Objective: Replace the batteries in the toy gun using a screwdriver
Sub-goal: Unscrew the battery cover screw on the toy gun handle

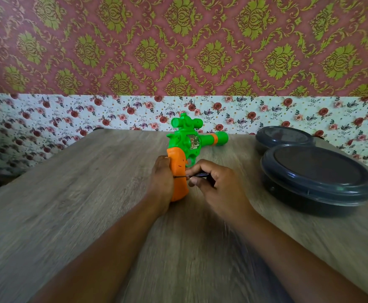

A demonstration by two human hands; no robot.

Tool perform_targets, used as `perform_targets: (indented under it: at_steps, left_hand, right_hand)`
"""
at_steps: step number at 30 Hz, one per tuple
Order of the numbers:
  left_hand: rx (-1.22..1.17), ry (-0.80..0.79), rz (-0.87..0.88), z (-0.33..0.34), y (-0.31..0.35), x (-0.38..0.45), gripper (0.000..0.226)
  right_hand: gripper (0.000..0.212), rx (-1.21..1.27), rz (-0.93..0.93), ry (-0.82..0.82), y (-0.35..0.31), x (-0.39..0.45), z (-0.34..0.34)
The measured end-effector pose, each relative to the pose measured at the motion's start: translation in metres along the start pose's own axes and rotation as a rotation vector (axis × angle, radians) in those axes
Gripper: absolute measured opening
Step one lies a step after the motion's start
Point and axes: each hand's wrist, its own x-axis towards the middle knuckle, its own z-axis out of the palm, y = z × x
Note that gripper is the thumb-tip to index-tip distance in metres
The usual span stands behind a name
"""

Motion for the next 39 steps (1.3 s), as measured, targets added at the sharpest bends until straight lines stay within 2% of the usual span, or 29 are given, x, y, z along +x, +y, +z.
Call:
perform_targets:
  at_steps: [3, 6, 8, 11, 15, 19, 22, 24, 27, 34, 39]
  left_hand:
    - [0.011, -0.001, 0.013, 0.0, 0.002, -0.002, 0.042]
    - [0.006, -0.001, 0.005, -0.001, 0.004, -0.006, 0.04]
    - [-0.001, -0.019, -0.017, -0.002, 0.004, -0.005, 0.045]
    - [-0.002, -0.013, -0.018, -0.001, 0.006, -0.008, 0.044]
    - [-0.002, -0.005, -0.007, -0.001, 0.009, -0.01, 0.041]
    - [-0.015, -0.007, -0.041, -0.001, 0.007, -0.009, 0.054]
    - [-0.005, -0.001, -0.031, -0.001, 0.01, -0.013, 0.056]
    - [-0.009, -0.006, -0.032, -0.001, 0.011, -0.013, 0.062]
    - [-0.027, -0.021, -0.05, -0.001, 0.01, -0.01, 0.054]
    - [-0.025, 0.005, -0.039, 0.001, 0.007, -0.006, 0.047]
    - [-0.038, 0.003, -0.055, -0.001, 0.006, -0.005, 0.043]
  right_hand:
    - [0.007, -0.084, -0.018, -0.023, -0.002, -0.002, 0.002]
    - [0.033, -0.449, -0.128, 0.046, -0.001, -0.002, 0.004]
    - [0.04, -0.569, -0.216, 0.099, -0.002, -0.003, 0.004]
    - [0.031, -0.522, -0.242, 0.075, -0.003, -0.002, 0.005]
    - [0.005, -0.339, -0.207, 0.053, -0.006, -0.002, 0.004]
    - [0.015, -0.325, -0.24, 0.036, -0.005, -0.003, 0.004]
    - [0.008, -0.37, -0.231, -0.022, -0.007, -0.005, 0.005]
    - [0.021, -0.461, -0.225, -0.02, -0.007, -0.005, 0.005]
    - [0.032, -0.607, -0.171, -0.026, -0.004, -0.003, 0.003]
    - [0.01, -0.475, -0.158, -0.049, -0.003, 0.0, 0.001]
    - [0.007, -0.399, -0.167, -0.007, -0.001, 0.0, -0.001]
